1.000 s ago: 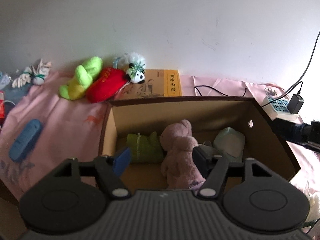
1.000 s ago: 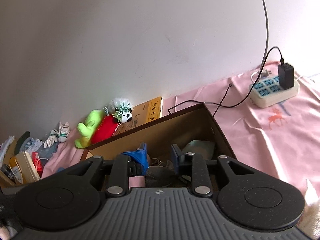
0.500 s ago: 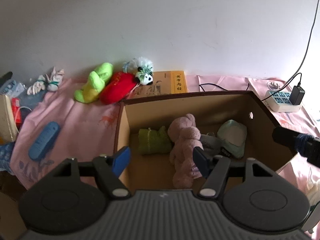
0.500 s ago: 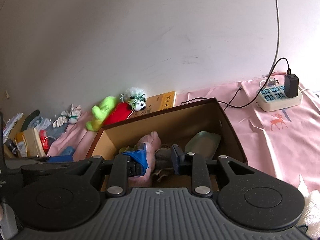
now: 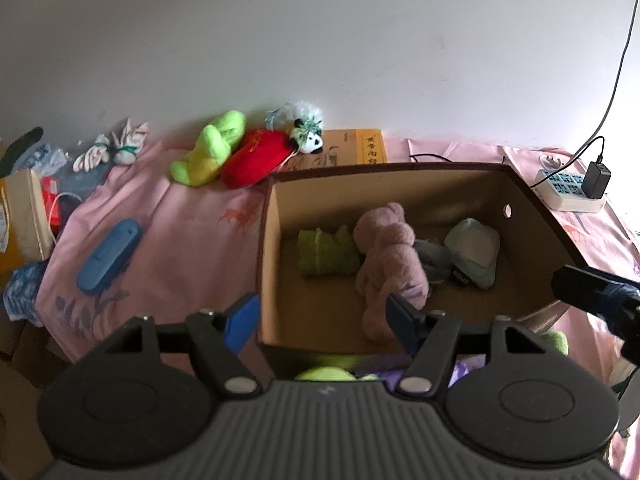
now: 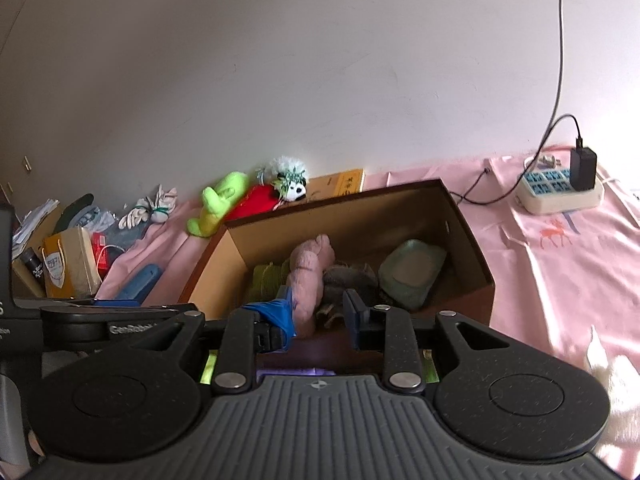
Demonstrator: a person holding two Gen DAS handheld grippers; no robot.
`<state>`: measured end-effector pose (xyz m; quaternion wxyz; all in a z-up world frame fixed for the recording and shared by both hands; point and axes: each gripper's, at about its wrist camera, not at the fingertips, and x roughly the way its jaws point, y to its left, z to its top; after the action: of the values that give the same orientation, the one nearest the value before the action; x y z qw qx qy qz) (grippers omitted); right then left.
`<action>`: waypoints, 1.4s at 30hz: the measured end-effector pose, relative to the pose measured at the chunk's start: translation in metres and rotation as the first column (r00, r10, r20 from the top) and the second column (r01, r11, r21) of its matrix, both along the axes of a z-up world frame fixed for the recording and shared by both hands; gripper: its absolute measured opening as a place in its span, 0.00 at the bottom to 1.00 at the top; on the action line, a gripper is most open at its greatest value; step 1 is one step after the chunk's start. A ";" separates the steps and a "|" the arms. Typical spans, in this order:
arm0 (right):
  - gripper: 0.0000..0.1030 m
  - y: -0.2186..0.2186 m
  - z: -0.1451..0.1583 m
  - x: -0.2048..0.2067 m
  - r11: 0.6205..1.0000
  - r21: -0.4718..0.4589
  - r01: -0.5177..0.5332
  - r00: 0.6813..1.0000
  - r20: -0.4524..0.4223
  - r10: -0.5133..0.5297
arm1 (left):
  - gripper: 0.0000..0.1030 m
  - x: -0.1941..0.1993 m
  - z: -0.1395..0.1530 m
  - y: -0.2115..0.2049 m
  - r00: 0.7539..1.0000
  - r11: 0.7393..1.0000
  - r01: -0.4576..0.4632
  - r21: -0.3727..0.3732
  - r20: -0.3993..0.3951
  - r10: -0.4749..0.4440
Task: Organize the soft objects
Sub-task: 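Withdraw both open tools from the box back to the pile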
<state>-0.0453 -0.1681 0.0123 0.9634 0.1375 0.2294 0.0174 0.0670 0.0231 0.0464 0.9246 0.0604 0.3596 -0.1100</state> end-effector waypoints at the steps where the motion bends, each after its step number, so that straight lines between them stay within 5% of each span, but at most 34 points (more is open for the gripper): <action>1: 0.10 0.000 -0.002 -0.002 1.000 0.002 -0.002 1.000 -0.008 0.002 | 0.66 -0.002 -0.001 0.004 1.000 1.000 -0.004 0.000 -0.001 0.004; 20: 0.11 0.012 -0.045 -0.040 0.992 -0.016 -0.128 0.985 -0.123 0.125 | 0.66 -0.038 -0.045 0.073 0.991 0.998 -0.060 -0.030 -0.123 0.055; 25: 0.11 0.021 -0.054 -0.054 0.966 -0.006 -0.258 0.955 -0.154 0.254 | 0.66 -0.048 -0.060 0.077 0.988 0.999 -0.039 -0.017 -0.153 0.036; 32: 0.12 0.052 -0.080 -0.062 0.880 -0.095 -0.465 0.858 -0.292 0.422 | 0.67 -0.059 -0.085 0.076 0.978 1.000 -0.004 0.012 -0.209 0.007; 42: 0.13 0.045 -0.108 -0.057 0.873 -0.173 -0.457 0.852 -0.369 0.372 | 0.67 -0.058 -0.093 0.077 0.973 1.000 0.003 0.006 -0.231 -0.001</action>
<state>-0.1019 -0.1232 -0.0960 0.8948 -0.0396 0.4093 0.1739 0.0090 0.0999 -0.0468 0.8762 0.0503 0.4651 -0.1162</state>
